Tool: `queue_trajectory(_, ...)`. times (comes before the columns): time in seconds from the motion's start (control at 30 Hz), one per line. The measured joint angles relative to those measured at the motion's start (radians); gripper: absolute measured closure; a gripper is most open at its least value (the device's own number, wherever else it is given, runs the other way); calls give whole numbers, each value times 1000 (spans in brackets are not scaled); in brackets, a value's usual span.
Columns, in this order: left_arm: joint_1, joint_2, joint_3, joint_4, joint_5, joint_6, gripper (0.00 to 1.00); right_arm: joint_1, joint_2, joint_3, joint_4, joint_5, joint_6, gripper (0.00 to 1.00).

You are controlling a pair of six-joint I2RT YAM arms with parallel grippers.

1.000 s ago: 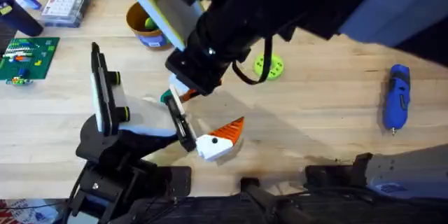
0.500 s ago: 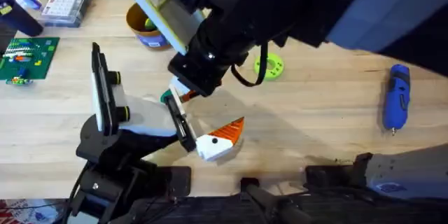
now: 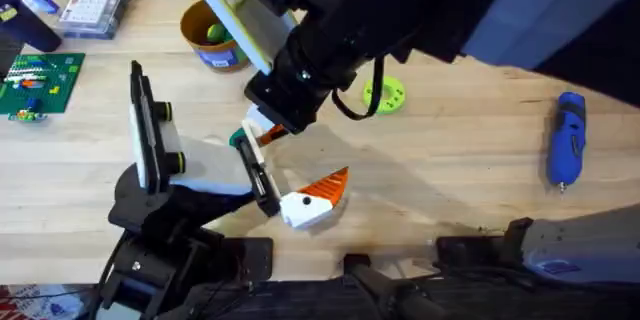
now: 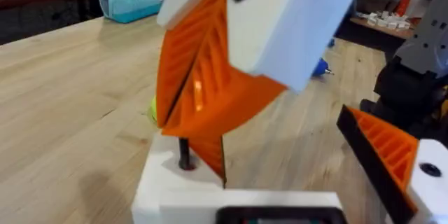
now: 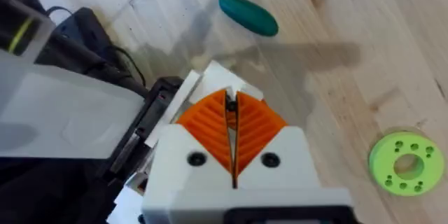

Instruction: Pick up the gripper from the table and insert it into the empty holder that is missing its gripper. Then pick up a screw, insert it into the mounting hole, and use the screwdriver to tighten it. Finally, clean up the table by picking up the vegetable and placing it into the bucket.

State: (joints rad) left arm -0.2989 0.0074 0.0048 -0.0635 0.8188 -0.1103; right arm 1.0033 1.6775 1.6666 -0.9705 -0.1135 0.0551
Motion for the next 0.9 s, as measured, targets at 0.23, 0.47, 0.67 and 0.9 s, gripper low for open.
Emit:
queue_trajectory(0.23,0,0,0,0,0,-12,13,-3,0,-36,22,-17,0,992)
queue_trajectory(0.47,0,0,0,-1,-4,-29,13,-3,0,-53,40,-23,0,992)
queue_trajectory(0.67,0,0,0,0,-8,-30,14,-3,0,-54,47,-23,0,992)
queue_trajectory(0.9,0,0,0,0,-12,-30,14,-3,0,-56,52,-23,0,992)
